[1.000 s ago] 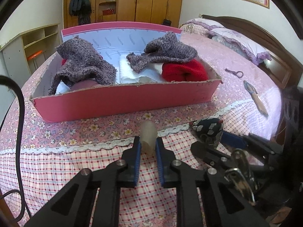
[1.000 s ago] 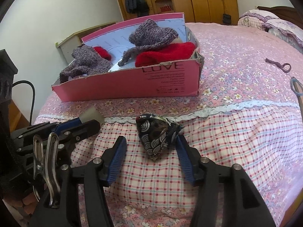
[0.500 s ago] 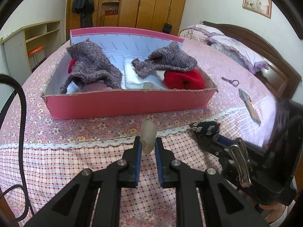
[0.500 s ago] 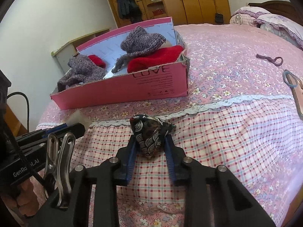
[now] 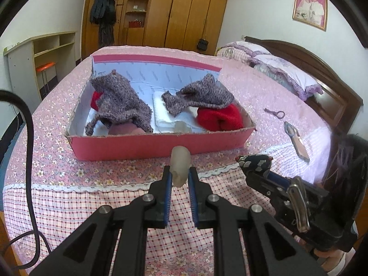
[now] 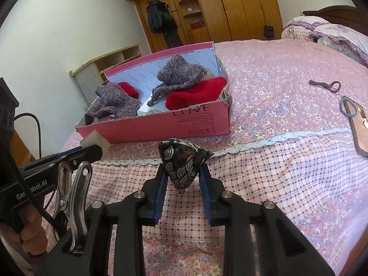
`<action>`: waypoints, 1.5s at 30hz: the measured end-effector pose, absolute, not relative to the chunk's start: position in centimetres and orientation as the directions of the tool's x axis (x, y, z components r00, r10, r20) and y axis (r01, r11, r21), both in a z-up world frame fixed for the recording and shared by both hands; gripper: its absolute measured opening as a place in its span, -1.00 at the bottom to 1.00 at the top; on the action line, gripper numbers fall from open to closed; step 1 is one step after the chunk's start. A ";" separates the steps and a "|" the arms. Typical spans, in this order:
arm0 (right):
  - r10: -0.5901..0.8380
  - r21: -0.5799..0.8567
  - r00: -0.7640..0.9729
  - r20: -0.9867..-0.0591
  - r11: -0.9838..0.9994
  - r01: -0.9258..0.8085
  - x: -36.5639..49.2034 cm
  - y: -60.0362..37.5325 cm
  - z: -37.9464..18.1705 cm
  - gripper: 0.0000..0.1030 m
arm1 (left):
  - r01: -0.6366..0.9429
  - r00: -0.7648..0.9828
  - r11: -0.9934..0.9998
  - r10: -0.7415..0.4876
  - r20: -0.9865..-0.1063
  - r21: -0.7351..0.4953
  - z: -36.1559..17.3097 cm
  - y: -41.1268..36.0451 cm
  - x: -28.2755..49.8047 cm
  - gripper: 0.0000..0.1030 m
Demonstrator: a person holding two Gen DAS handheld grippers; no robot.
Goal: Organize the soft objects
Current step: 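Carry the beige cup and black pouch over the pink box with both grippers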
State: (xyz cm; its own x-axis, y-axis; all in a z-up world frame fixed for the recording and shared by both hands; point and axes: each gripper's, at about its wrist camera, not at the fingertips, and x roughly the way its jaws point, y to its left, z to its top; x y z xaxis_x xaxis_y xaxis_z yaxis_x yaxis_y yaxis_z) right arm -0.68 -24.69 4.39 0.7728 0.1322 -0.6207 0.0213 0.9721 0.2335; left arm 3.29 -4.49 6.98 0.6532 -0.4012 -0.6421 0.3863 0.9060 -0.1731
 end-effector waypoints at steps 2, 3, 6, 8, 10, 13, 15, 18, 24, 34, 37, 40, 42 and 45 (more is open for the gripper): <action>0.133 0.230 0.775 -0.618 0.973 0.017 -0.8 -24.5 4.7 -0.45 | 0.385 0.657 0.906 -0.402 -0.638 -0.175 7.3 -4.2 3.2 -0.72; 0.134 0.229 0.775 -0.617 0.973 0.014 -0.7 -24.5 4.8 -0.45 | 0.385 0.659 0.906 -0.402 -0.635 -0.174 7.4 -4.1 3.3 -0.72; 0.133 0.222 0.782 -0.609 0.975 0.007 -0.5 -24.0 5.3 -0.45 | 0.386 0.669 0.907 -0.401 -0.626 -0.168 8.0 -4.2 3.4 -0.72; 0.130 0.213 0.786 -0.604 0.977 0.002 -0.6 -23.8 5.7 -0.45 | 0.387 0.679 0.908 -0.398 -0.617 -0.159 8.5 -4.3 3.7 -0.72; 0.129 0.210 0.790 -0.600 0.978 0.000 -0.7 -23.8 6.0 -0.45 | 0.389 0.687 0.909 -0.396 -0.609 -0.153 8.9 -4.4 4.1 -0.72; 0.130 0.209 0.792 -0.597 0.978 -0.003 -0.8 -23.8 6.3 -0.45 | 0.392 0.698 0.909 -0.394 -0.598 -0.141 9.4 -4.6 4.6 -0.72; 0.131 0.204 0.790 -0.599 0.979 -0.008 -0.8 -23.8 6.5 -0.45 | 0.392 0.701 0.910 -0.390 -0.597 -0.134 9.6 -4.7 5.1 -0.72; 0.135 0.207 0.790 -0.598 0.978 -0.011 -0.8 -23.9 6.8 -0.45 | 0.388 0.703 0.912 -0.385 -0.598 -0.131 9.9 -4.8 5.9 -0.72; 0.137 0.209 0.794 -0.592 0.978 -0.013 -0.5 -24.2 7.4 -0.45 | 0.383 0.710 0.915 -0.380 -0.593 -0.129 10.6 -5.2 7.9 -0.72; 0.133 0.202 0.798 -0.587 0.979 -0.014 -0.3 -24.5 7.9 -0.45 | 0.366 0.693 0.923 -0.355 -0.627 -0.118 9.3 -6.1 11.1 -0.72; 0.134 0.203 0.798 -0.588 0.979 -0.015 -0.2 -24.6 7.9 -0.45 | 0.365 0.676 0.923 -0.354 -0.647 -0.124 8.5 -6.2 11.4 -0.70; 0.135 0.203 0.798 -0.587 0.979 -0.016 -0.1 -24.7 7.9 -0.45 | 0.368 0.665 0.922 -0.354 -0.658 -0.124 7.9 -6.2 11.5 -0.61; 0.136 0.203 0.798 -0.587 0.979 -0.018 0.0 -24.6 8.0 -0.45 | 0.370 0.661 0.921 -0.355 -0.661 -0.125 7.7 -6.1 11.4 -0.58; 0.135 0.193 0.798 -0.588 0.981 -0.024 0.2 -24.5 8.1 -0.45 | 0.367 0.661 0.921 -0.354 -0.662 -0.126 7.5 -6.0 11.2 -0.36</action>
State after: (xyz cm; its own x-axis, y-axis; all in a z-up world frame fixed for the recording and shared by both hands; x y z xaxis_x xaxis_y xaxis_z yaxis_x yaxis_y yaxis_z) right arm 0.24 -24.47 8.10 0.7978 0.1350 -0.5876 -0.0237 0.9809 0.1931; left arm 11.23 -6.03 7.52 0.6607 -0.3539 -0.6620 0.3675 0.9215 -0.1259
